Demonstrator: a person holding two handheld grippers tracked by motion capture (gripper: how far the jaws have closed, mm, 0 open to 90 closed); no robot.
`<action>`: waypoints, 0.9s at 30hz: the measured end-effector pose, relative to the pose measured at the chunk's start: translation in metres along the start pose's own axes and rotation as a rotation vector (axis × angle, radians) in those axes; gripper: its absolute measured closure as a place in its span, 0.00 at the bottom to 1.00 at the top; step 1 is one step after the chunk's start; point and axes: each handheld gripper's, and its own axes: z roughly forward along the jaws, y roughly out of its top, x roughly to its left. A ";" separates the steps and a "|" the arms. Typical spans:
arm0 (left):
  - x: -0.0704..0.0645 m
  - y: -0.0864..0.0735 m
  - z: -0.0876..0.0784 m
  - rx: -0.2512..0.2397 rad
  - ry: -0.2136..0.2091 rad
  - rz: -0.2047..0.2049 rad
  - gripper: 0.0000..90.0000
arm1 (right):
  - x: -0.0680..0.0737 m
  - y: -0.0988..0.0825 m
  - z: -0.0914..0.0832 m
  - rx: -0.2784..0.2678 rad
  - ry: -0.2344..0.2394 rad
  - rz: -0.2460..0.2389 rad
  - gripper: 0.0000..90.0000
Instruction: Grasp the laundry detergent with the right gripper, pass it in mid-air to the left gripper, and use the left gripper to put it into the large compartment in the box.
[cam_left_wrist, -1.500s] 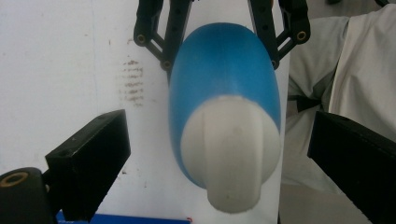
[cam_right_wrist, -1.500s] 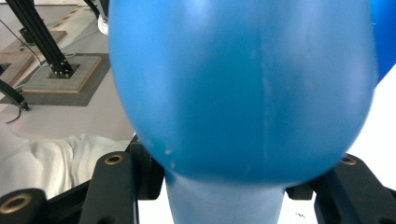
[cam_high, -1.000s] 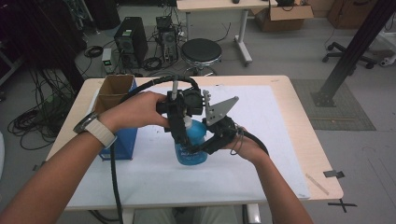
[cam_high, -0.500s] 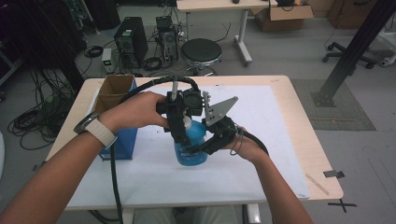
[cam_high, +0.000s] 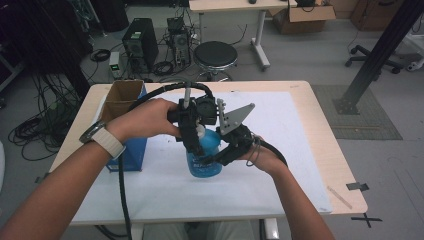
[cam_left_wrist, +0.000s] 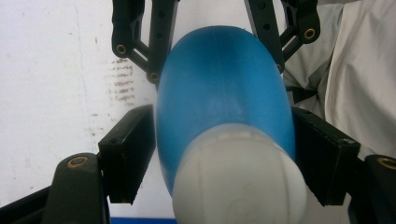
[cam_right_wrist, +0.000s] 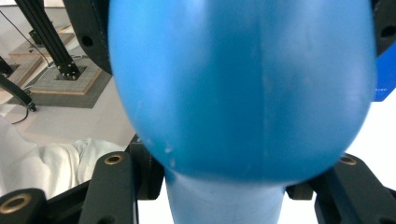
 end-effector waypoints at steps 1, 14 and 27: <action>0.000 0.000 0.000 0.001 -0.002 0.000 0.32 | 0.000 0.000 0.000 0.000 0.000 0.001 0.49; -0.001 -0.001 0.000 -0.008 -0.009 0.009 0.40 | 0.001 0.000 0.001 -0.002 0.003 -0.002 0.49; -0.005 -0.001 -0.003 -0.026 0.002 0.013 0.41 | 0.002 0.001 0.001 -0.007 0.004 -0.017 0.49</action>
